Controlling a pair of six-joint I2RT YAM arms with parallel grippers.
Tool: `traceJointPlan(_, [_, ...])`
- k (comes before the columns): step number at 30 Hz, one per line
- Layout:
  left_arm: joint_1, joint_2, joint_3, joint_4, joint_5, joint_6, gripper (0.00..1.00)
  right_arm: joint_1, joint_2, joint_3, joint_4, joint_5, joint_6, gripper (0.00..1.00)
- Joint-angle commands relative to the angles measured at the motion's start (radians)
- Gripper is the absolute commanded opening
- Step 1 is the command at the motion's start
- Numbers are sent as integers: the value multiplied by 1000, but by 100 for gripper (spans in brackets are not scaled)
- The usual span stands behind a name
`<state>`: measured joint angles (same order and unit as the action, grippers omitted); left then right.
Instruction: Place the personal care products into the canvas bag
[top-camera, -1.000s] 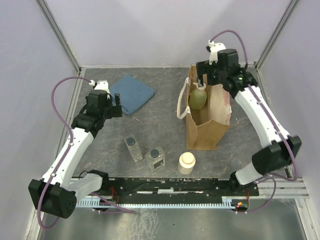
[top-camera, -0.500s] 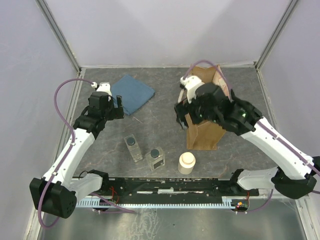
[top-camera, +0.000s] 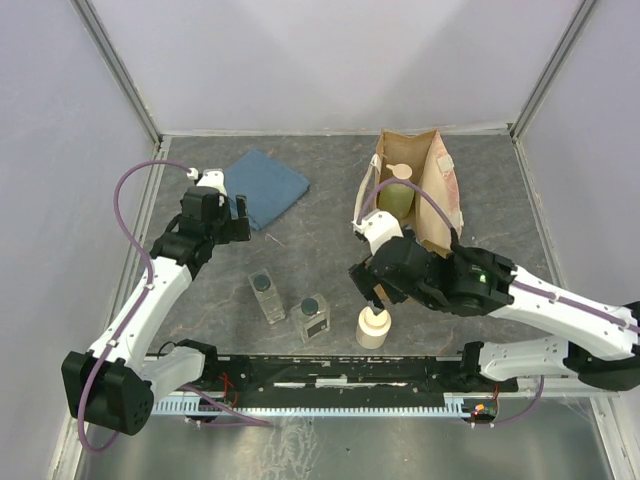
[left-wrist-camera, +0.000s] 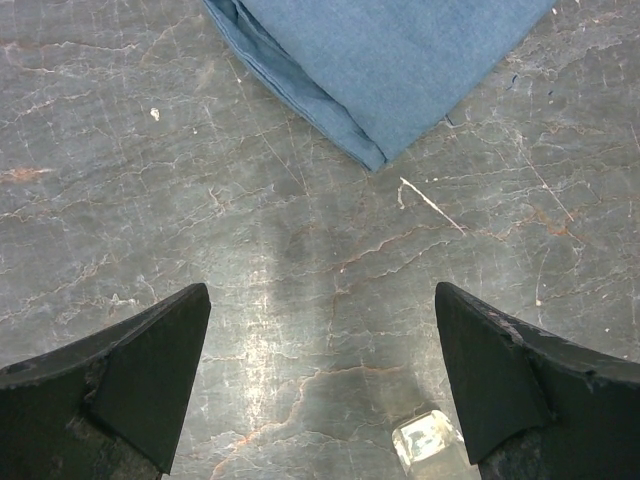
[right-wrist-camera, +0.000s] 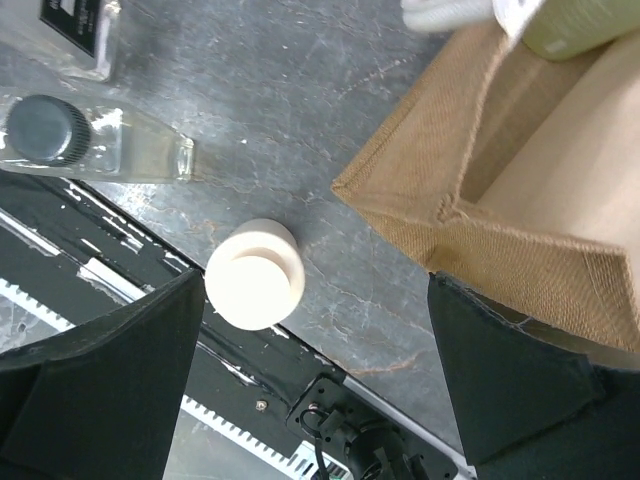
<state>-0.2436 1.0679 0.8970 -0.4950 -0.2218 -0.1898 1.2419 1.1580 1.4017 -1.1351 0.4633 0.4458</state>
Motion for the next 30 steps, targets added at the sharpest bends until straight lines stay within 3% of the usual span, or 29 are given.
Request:
traceJointPlan(1, [5,-4,0,49,24,-30,100,7,-96,-41,6,101,94,100])
traceJointPlan(10, [5,-12,-8,50,23,-31,100,7,-84,-110,-47,154,134,100])
traceJointPlan(22, [4,-13,-5,51,23,-37,100,6,-64,-407,199,2,169,100])
traceJointPlan(26, [5,-11,-7,52,24,-36,100,6,-58,-447,290,-48,161,99])
traceJointPlan(30, [6,-12,-8,51,22,-36,100,6,-45,-432,279,-65,171,98])
